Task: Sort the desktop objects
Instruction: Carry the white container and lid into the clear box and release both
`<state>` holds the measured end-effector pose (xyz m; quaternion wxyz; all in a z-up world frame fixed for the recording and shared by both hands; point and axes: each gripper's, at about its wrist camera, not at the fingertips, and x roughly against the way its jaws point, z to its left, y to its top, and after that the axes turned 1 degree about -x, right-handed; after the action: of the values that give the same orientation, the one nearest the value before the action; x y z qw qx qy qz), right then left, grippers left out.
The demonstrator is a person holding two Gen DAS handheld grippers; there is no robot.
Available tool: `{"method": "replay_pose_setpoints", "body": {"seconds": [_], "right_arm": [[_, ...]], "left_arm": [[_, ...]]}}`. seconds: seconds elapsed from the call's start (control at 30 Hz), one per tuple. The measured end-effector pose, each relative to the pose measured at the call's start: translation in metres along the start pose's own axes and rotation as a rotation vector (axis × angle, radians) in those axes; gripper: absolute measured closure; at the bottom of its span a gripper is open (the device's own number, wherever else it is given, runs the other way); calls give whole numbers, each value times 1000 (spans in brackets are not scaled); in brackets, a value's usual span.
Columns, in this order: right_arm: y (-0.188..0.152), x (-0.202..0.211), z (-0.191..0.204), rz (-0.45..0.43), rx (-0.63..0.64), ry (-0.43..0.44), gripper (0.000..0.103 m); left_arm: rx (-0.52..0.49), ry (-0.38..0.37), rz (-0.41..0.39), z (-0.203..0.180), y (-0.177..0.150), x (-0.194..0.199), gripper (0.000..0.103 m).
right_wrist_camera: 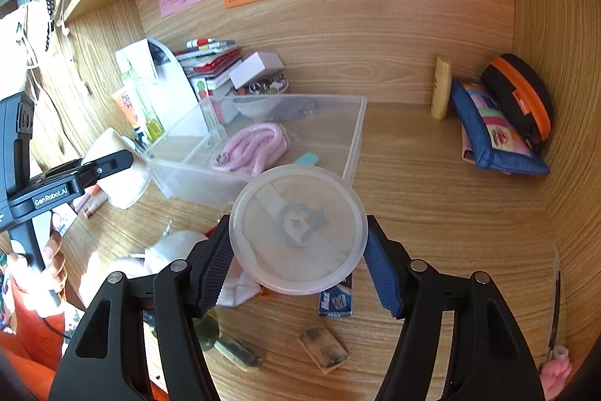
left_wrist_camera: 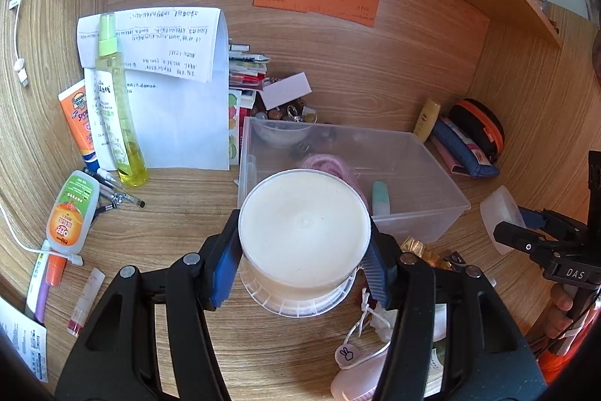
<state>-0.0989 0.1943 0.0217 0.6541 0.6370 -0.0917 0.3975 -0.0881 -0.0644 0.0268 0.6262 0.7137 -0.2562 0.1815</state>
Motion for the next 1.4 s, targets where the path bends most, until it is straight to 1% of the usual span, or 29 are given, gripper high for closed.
{"method": "replay_pose_setpoints", "body": {"seconds": [0.17,0.3,0.4,0.5,0.7,0.87,1.0,1.17,1.3,1.4], "right_arm": [[17,-4,5,-31,9,4,40],[31,-13,7,-37,17,3,40],[41,-24,8,-26,19,5,40],[51,-38,5,-1,9,29,40],[61,-67,10,43,37,13,40],[66,-93,11,89,51,0,40],[66,-110,13,115,58,-1,40],[62,-123,16,117,87,0,41],[59,-130,16,132,105,-13,40],[57,-134,15,149,107,-9,40]], "left_arm": [[-1,-11,-21,0,14,-2,46],[0,-17,-31,1,26,-9,46],[-5,-8,-35,1,34,-16,46],[-9,-2,-26,2,42,-28,46],[-10,-5,15,4,51,-56,46],[7,-16,61,3,52,-83,46],[-20,-6,76,-2,48,-95,46],[-53,-2,107,-8,41,-109,46],[-55,11,141,-7,36,-119,46],[-63,9,143,-9,35,-120,46]]}}
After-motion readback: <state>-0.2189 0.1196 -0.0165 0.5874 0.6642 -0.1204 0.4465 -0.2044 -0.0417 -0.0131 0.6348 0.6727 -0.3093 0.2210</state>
